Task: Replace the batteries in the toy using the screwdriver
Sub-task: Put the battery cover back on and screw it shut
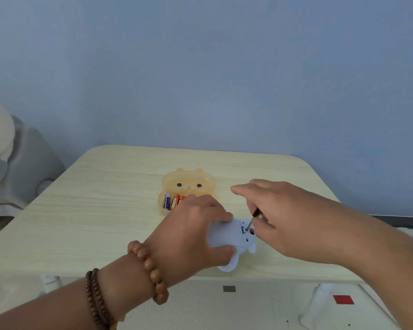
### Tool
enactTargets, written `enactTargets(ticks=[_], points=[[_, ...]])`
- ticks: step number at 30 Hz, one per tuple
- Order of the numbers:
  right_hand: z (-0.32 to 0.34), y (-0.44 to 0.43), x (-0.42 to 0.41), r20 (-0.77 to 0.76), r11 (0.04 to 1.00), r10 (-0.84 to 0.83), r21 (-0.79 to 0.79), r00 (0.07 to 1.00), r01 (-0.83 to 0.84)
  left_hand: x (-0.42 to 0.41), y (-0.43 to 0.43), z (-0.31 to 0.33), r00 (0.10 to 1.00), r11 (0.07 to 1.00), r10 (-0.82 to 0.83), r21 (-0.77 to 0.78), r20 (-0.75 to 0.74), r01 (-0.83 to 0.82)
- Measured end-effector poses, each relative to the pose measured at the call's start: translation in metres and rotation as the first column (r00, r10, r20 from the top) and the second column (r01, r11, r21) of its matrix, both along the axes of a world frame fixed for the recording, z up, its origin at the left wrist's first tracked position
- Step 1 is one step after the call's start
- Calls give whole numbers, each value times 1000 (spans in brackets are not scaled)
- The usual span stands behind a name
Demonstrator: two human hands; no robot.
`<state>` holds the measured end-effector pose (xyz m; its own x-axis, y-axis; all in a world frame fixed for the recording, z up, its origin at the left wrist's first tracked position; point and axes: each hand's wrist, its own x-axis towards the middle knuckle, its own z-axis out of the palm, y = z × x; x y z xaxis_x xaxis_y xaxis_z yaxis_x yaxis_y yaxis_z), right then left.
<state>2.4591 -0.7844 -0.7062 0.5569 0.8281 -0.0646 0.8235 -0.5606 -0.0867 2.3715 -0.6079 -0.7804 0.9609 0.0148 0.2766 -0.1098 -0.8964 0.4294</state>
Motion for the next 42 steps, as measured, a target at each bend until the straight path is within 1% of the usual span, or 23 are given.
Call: enactTargets(ticks=[3,4,6,8,11,13,15,18,19,21,23,24,27,32,35,39,40,42], points=[[1,2,-6,115,999,-40,-15,993,42,-1,1,-1,1000,1000,-5,-19,3,6],[1,3,-6,123,999,-42,-2,992,43,-1,1,-1,1000,1000,-4,-20,3,4],[-1,5,-5,55,999,-38,24,998,36,0,2,-1,1000,1000,-3,-16,-2,3],[0,5,-2,-21,1000,-20,4,1000,20,0,2,-1,1000,1000,-6,-18,-6,6],[3,4,1,-22,998,-8,-64,1000,7,0,0,0,1000,1000,-7,-10,2,7],[6,4,0,-10,997,-10,-76,1000,10,1,-1,0,1000,1000,-7,-6,-2,7],[7,7,-3,41,996,-20,-82,999,23,2,0,1,1000,1000,-6,-6,-2,6],[2,11,-3,159,998,-25,-59,987,35,1,1,0,1000,1000,0,-14,-8,0],[-1,11,-1,150,999,-26,-32,988,31,1,2,0,1000,1000,1,-12,-9,-1],[-2,8,2,53,999,-29,17,998,28,1,1,0,1000,1000,-2,-7,-10,2],[1,6,5,-18,1000,-18,1,1000,18,2,1,0,1000,1000,-5,-7,-9,5],[2,6,5,-29,1000,-14,-13,999,13,2,1,0,1000,1000,-5,-7,-8,5],[5,4,3,-14,999,-5,-34,1000,4,3,1,1,1000,1000,1,-10,-19,-1],[5,4,1,82,998,-38,-54,996,43,3,0,1,1000,1000,9,7,-13,-9],[2,1,4,17,999,-41,-12,999,41,2,-1,2,1000,1000,11,6,-17,-11],[2,0,5,-51,998,-12,-60,999,9,3,0,1,1000,1000,8,8,-13,-8],[2,0,4,-57,998,-14,-59,998,10,3,0,1,1000,1000,7,9,-16,-7],[2,0,3,-5,998,-23,-51,1000,23,3,-1,1,1000,1000,1,14,-19,0]])
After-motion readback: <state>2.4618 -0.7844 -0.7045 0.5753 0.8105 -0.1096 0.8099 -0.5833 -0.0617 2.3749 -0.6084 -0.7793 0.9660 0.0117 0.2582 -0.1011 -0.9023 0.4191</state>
